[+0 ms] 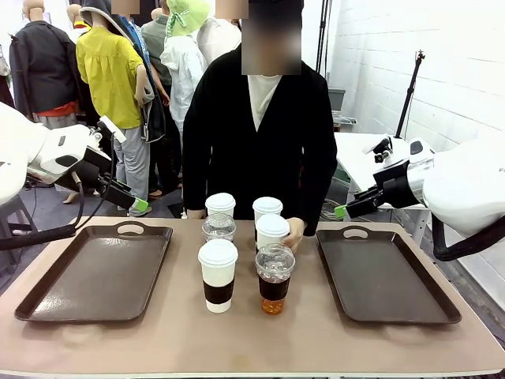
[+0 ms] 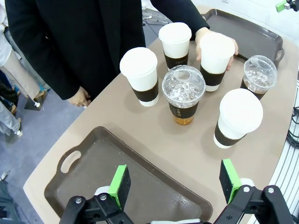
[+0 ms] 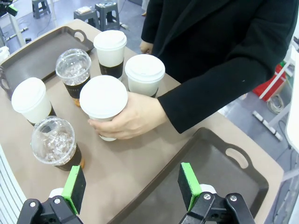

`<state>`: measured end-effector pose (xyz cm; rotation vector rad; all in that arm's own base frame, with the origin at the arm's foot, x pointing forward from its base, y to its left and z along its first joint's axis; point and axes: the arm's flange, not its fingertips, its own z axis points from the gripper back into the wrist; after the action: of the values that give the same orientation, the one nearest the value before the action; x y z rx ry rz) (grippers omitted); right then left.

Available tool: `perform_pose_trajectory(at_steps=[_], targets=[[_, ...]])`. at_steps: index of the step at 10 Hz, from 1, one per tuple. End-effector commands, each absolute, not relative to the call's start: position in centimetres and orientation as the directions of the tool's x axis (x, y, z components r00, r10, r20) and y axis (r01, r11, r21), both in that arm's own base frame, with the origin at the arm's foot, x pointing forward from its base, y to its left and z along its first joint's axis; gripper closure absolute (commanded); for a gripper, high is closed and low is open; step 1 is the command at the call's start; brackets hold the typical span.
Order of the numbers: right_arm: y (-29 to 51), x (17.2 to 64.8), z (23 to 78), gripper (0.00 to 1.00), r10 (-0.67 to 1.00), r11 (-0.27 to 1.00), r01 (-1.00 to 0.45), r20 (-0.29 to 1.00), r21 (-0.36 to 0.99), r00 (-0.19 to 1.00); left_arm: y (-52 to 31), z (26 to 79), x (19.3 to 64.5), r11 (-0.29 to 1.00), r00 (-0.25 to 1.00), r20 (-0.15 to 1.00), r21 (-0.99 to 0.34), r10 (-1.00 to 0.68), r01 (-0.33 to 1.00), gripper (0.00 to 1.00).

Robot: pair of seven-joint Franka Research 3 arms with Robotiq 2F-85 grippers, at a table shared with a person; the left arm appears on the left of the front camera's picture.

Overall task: Distribute the coffee onto the tray.
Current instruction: Pick up one iced Americano and place it on the right Handle tray.

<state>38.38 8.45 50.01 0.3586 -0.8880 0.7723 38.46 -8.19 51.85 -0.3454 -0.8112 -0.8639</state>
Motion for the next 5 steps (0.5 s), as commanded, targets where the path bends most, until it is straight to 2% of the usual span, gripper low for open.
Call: perform_pose_trajectory(at_steps=[1, 5], targets=[[8.47, 38.39, 49.97, 0.00, 0.452, 0.681, -0.732, 0.802, -0.026, 0.391, -7.97, 51.58, 38.66, 0.605, 0.372, 0.755, 0.040, -0.540, 0.795, 0.00], [8.60, 38.57, 50.49, 0.00, 0.496, 0.658, -0.751, 0.778, -0.047, 0.386, -7.97, 51.58, 38.66, 0.605, 0.372, 0.755, 0.040, -0.540, 0.795, 0.00]])
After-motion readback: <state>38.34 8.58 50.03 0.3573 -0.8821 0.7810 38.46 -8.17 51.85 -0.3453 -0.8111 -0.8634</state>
